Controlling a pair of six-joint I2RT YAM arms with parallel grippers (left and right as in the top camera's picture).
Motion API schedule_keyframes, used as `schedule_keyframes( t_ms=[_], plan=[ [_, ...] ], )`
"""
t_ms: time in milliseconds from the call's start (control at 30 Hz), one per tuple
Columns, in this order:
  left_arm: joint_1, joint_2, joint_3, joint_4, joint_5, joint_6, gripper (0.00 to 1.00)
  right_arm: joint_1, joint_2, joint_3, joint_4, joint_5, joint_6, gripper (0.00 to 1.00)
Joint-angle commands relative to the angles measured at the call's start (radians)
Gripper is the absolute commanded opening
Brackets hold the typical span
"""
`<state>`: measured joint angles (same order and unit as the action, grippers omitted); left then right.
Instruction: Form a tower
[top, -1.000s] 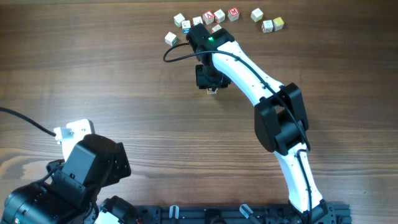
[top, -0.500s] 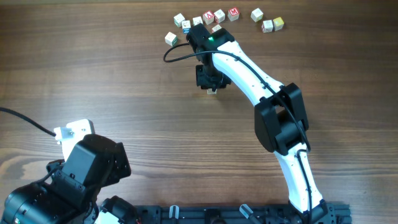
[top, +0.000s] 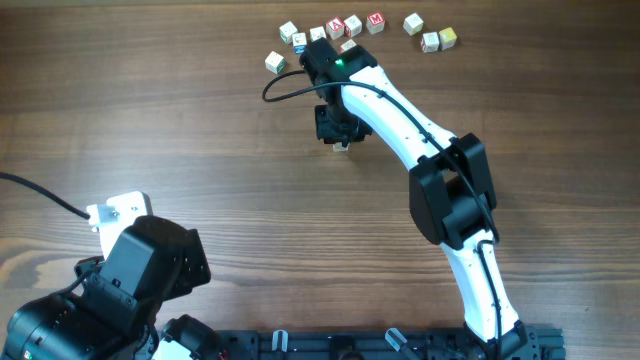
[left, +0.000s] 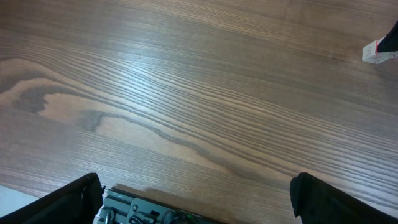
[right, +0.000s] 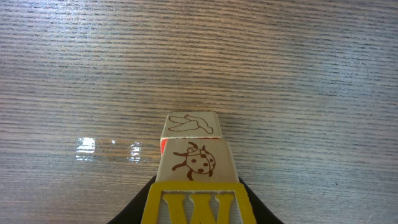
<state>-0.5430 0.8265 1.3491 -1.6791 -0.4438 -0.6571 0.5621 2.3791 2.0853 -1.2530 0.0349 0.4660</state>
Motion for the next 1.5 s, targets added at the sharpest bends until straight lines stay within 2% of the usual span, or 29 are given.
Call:
schedule_keyframes(
  t_ms=[0,700,1000,1467],
  plan=[
    [0.005,-0.001,-0.001,0.002,-0.002,-0.01,1.0,0.002,0.018,0.022,-0.004,0.013,-0.024,0.26],
    [0.005,-0.001,-0.001,0.002,-0.002,-0.01,1.0,0.001,0.018,0.023,-0.004,-0.013,-0.071,0.2],
    [0.005,-0.001,-0.001,0.002,-0.002,-0.01,1.0,0.001,0.006,0.026,0.007,-0.035,-0.075,0.12],
    [0.005,-0.001,-0.001,0.002,-0.002,-0.01,1.0,-0.002,-0.024,0.026,-0.008,-0.027,-0.126,0.11]
  ],
)
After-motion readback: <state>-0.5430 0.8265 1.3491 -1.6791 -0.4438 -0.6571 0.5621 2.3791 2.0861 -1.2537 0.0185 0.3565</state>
